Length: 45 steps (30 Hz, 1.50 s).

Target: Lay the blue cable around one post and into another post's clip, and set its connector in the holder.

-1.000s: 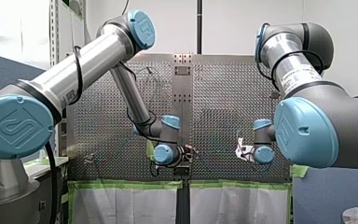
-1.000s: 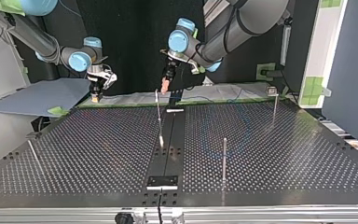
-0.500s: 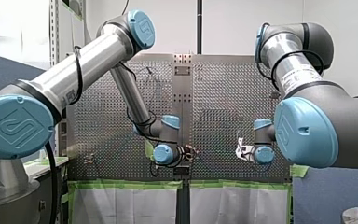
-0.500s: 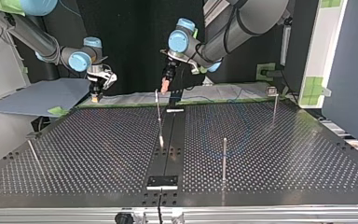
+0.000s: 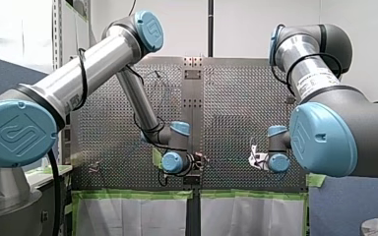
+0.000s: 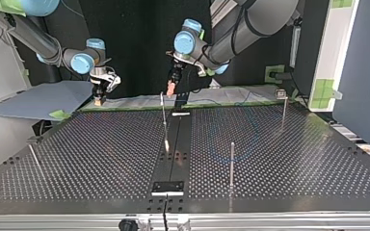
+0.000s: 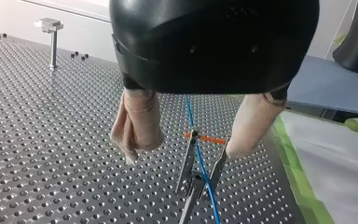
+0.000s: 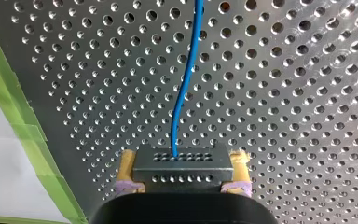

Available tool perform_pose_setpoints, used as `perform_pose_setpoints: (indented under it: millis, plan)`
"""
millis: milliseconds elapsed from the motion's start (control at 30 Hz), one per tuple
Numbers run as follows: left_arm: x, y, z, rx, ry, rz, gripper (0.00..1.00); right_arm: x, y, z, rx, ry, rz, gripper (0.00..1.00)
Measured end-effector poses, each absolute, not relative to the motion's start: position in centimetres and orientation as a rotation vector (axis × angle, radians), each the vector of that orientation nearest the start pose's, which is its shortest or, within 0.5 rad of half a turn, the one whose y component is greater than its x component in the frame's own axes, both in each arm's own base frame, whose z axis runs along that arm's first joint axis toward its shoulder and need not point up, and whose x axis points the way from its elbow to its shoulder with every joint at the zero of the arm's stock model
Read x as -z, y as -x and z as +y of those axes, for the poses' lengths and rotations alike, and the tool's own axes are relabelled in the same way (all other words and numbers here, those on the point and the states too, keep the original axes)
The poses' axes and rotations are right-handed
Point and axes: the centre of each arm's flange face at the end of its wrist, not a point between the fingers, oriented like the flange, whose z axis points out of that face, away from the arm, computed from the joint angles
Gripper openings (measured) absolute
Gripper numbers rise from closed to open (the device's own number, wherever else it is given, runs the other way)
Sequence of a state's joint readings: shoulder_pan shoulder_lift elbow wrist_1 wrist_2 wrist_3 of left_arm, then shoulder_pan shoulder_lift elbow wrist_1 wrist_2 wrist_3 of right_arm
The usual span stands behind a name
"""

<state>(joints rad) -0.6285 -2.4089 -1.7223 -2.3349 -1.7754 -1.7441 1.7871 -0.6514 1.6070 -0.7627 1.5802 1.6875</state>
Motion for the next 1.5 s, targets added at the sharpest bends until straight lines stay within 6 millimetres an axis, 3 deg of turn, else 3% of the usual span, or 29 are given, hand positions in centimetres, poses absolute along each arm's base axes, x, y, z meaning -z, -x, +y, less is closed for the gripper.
perform_pose_setpoints:
  millis: [500,1000,1233,1500]
  plan:
    - [-1.1,-42.4,-44.6,0.387,-0.233,1.745,1.00,1.7,-26.8,-59.9,-1.320,-1.466,-1.334,0.61]
    - [-5.0,-37.2,-42.5,0.376,-0.186,1.789,1.00,1.7,-26.7,-59.9,-1.322,-1.464,-1.337,0.61]
    - [-6.3,-34.7,-40.3,0.335,-0.164,1.851,1.00,1.7,-26.7,-59.9,-1.324,-1.463,-1.341,0.61]
    - [-9.0,-33.9,-38.1,0.309,-0.059,1.884,1.00,1.8,-26.5,-60.0,-1.332,-1.459,-1.346,0.61]
